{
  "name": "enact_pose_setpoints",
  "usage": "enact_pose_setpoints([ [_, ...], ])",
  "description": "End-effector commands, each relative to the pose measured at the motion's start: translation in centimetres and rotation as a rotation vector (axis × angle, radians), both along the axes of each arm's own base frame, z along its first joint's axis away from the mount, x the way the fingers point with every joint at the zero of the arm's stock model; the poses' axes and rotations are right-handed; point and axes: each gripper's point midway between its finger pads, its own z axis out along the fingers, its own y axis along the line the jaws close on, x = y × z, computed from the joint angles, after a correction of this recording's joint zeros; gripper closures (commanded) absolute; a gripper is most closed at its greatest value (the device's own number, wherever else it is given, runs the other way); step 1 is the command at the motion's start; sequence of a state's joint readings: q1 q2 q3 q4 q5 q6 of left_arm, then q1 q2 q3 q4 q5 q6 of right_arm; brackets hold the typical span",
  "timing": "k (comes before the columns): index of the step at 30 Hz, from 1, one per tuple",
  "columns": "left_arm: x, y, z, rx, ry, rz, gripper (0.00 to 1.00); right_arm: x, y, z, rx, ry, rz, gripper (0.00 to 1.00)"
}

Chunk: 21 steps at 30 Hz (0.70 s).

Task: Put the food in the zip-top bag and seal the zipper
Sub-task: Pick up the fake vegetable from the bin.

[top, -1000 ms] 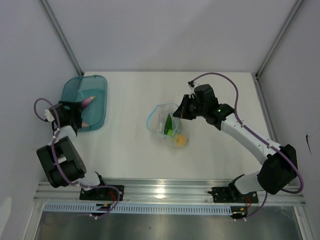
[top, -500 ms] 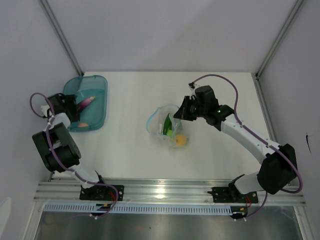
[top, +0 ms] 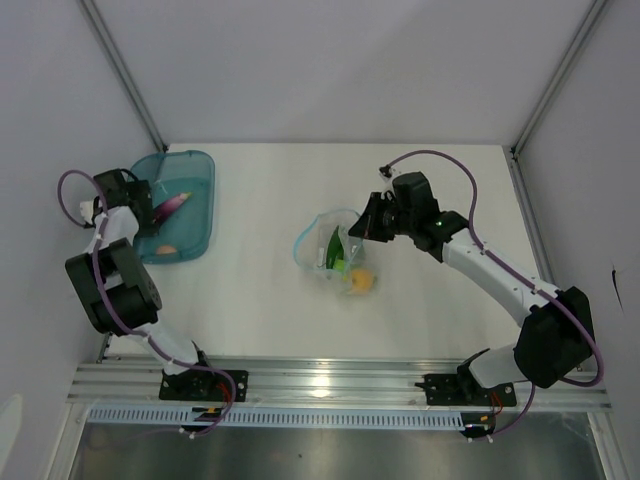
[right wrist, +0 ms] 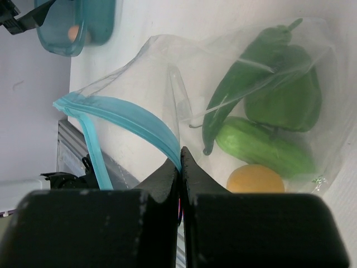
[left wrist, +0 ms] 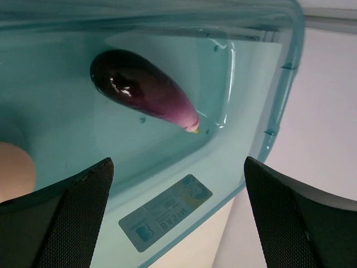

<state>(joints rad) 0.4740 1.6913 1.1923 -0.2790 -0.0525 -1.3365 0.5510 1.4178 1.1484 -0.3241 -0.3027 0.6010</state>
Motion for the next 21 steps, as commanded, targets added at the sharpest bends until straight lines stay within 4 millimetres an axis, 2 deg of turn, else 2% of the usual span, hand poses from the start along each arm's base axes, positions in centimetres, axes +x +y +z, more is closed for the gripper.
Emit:
enact_pose_setpoints([
  [1, 0.8, -0.7, -0.8, -0.023, 0.06, 0.037, 0.01, 0.5, -0.2, -0.2, 0.003, -0.02, 0.001, 1.0],
  [6, 1.3, -1.0, -2.2, -0.023, 0.056, 0.069, 0.01, 0.6, -0.6, -0.5, 0.0, -0.013, -0.004, 1.0],
  [10, 2.1, -1.0, -2.3, -0.013, 0.042, 0.074, 0.01, 0.7, -0.9, -0.9, -0.004, -0.008, -0.003, 1.0],
  [14, 2.0, -0.3, -2.1, 0.025, 0.084, 0.122, 0.0, 0.8, -0.9, -1.4, 0.003, 0.01, 0.003, 1.0],
  [16, 1.4, -0.1, -2.9, 0.015, 0.137, 0.165, 0.01, 0.8, -1.0, -1.7, 0.002, 0.016, 0.004, 1.0],
  [21, 2.2, -0.7, -3.8, -0.023, 0.177, 0.183, 0.0, 0.7, -0.9, -2.1, 0.005, 0.022, 0.018, 1.0],
])
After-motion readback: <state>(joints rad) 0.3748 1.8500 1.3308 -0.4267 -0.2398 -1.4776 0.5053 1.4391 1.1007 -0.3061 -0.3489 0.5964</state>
